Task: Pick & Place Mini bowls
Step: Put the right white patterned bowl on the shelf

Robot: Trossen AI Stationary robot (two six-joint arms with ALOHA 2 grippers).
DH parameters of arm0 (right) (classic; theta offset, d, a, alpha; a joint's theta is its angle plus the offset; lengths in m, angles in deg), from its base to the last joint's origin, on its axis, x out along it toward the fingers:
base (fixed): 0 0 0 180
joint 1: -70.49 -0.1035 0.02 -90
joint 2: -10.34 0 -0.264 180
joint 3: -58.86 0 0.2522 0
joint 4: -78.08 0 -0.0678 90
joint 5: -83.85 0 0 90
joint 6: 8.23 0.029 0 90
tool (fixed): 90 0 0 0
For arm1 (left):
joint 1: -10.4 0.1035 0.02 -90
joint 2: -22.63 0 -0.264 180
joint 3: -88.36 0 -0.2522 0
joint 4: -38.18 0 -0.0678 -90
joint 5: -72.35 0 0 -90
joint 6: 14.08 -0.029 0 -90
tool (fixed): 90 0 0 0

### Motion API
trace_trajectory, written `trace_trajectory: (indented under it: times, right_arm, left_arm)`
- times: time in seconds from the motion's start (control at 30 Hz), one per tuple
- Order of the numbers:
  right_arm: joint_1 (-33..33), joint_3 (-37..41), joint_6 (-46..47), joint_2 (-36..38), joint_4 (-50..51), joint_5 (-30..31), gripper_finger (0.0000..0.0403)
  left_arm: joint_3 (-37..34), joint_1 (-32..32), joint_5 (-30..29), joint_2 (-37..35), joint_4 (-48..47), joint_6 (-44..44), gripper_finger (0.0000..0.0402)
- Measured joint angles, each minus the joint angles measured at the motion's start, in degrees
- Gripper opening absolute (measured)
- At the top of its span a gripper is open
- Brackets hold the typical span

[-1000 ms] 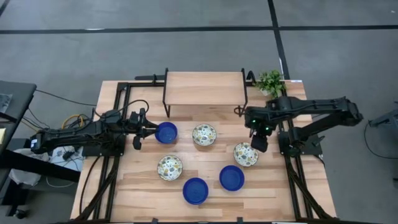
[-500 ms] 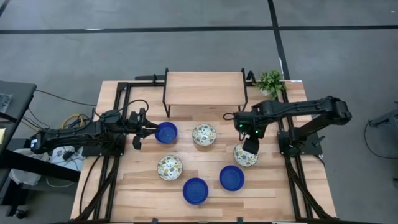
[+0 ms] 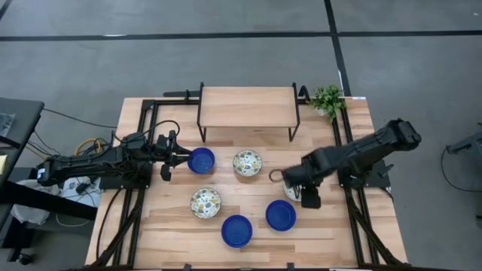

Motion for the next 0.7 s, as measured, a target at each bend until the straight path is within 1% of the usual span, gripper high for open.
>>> trace_trajectory:
  times: [0.1,0.37,0.6,0.7]
  right_arm:
    - [-3.3,0.0,0.0,-0.1,-1.5,2.4,0.0141]
    - [-8.7,0.4,0.0,-0.1,-6.6,2.6,0.013]
    - [-10.1,4.1,0.1,-0.1,-10.3,2.5,0.0122]
    - [-10.1,5.6,0.5,-0.1,-10.3,4.3,0.0119]
  left_arm:
    - [0.0,0.0,0.0,0.1,0.0,0.0,0.0082]
    - [0.0,0.0,0.0,0.1,0.0,0.0,0.0082]
    - [0.0,0.0,0.0,0.1,0.0,0.0,0.0082]
    - [0.0,0.0,0.0,0.1,0.0,0.0,0.0082]
